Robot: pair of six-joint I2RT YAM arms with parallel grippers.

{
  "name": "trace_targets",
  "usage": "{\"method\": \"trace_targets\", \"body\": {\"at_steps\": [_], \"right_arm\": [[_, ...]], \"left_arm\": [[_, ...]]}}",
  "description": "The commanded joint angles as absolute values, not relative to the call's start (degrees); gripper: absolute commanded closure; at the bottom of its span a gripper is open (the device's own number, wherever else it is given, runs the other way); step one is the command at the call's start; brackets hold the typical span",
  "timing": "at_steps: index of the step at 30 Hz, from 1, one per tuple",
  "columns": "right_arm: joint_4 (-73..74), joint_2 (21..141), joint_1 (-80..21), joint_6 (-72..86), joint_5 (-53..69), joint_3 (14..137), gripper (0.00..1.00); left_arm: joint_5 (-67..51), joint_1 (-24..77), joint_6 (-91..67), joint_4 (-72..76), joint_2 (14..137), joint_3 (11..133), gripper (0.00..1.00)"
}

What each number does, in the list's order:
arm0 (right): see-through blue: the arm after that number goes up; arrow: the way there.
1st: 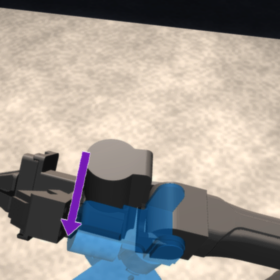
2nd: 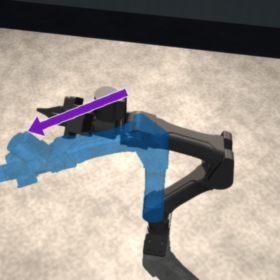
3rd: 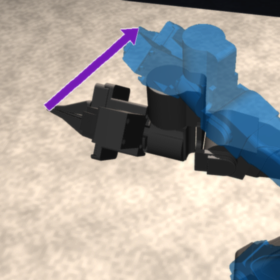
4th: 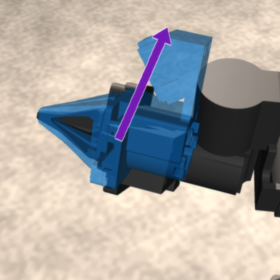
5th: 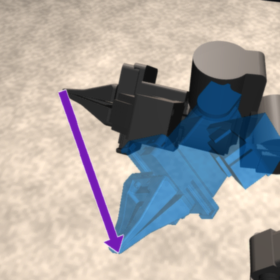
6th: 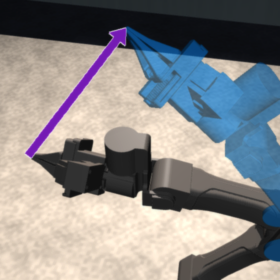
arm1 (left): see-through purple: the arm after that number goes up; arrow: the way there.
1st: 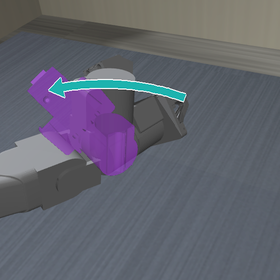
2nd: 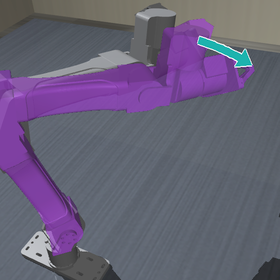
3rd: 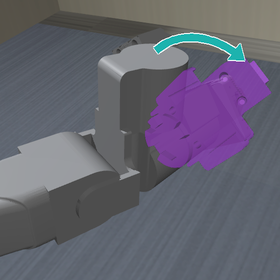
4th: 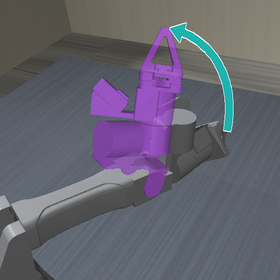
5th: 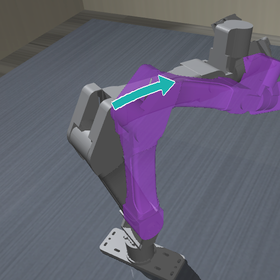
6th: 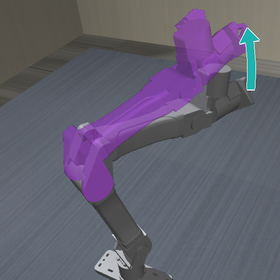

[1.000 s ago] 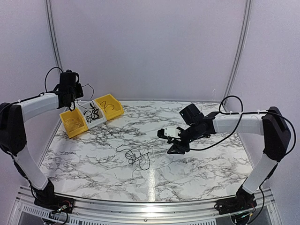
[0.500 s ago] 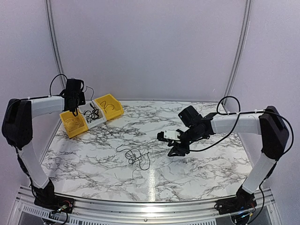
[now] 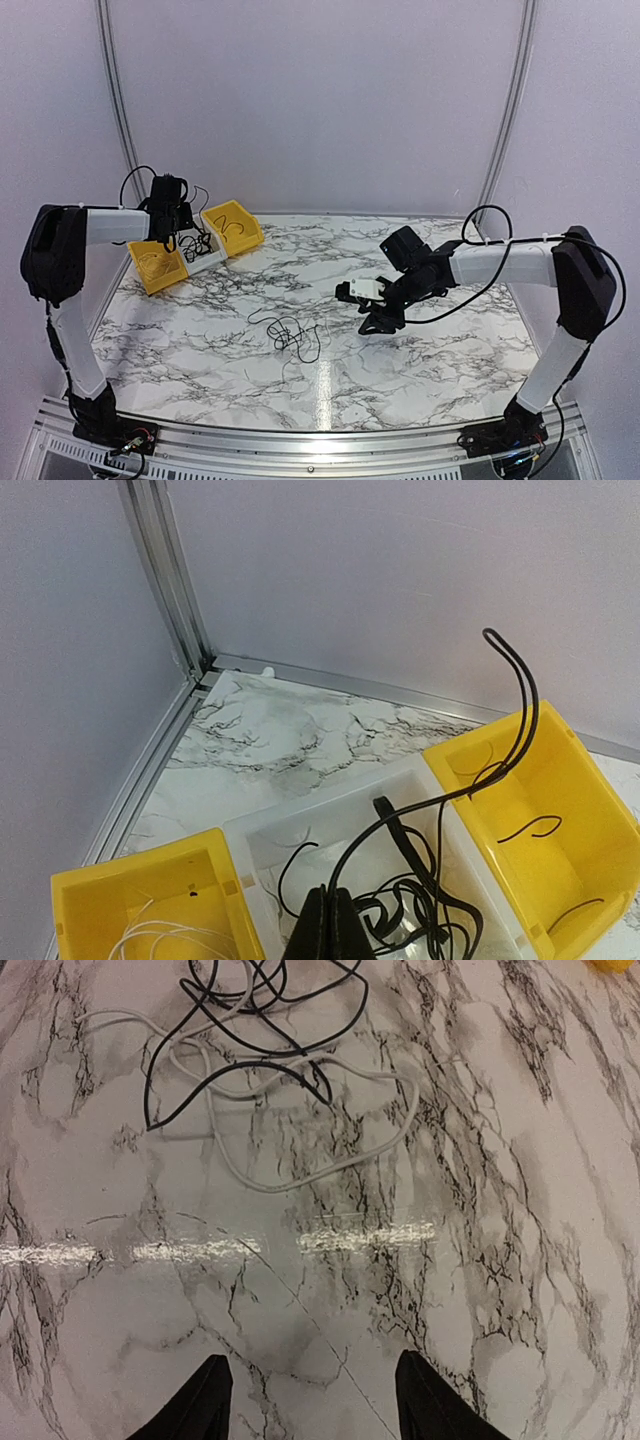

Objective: Untangle the cables

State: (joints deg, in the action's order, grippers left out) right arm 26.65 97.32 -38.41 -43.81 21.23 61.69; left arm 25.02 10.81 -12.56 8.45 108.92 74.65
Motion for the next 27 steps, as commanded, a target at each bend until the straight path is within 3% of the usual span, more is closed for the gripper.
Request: {"method": "trace_targets", "body": {"at_steps": [1, 12, 14, 16, 19, 22, 27], "right_arm": [[27.3, 98.4, -39.1, -44.4, 20.3, 63.9, 0.43], [27.5, 98.4, -39.3, -44.6, 20.1, 63.9, 0.44], [27.5, 98.4, -39.2, -44.6, 20.1, 63.9, 0.44], [27.5, 98.5, -39.3, -44.6, 20.1, 63.9, 0.44], [27.6, 98.5, -39.3, -44.6, 20.0, 63.9, 0.44], [27.6, 98.6, -39.4, -44.6, 20.0, 64.0, 0.44], [27.7, 98.8, -39.5, -44.7, 20.0, 64.0, 0.44]], "left_arm": [[20.7, 10.5, -11.7, 10.3, 110.1, 76.2, 1.0], [16.1, 10.5, -12.2, 6.0, 110.8, 78.3, 0.99], [16.3, 10.5, -12.2, 5.3, 109.7, 78.3, 0.93], [15.9, 10.5, -12.3, 4.6, 108.3, 78.4, 0.77], [15.4, 10.4, -12.8, 4.4, 106.0, 78.1, 0.63], [14.8, 10.2, -13.2, 4.5, 104.7, 77.6, 0.59], [12.5, 9.8, -13.2, 5.2, 105.0, 77.3, 0.62]]}}
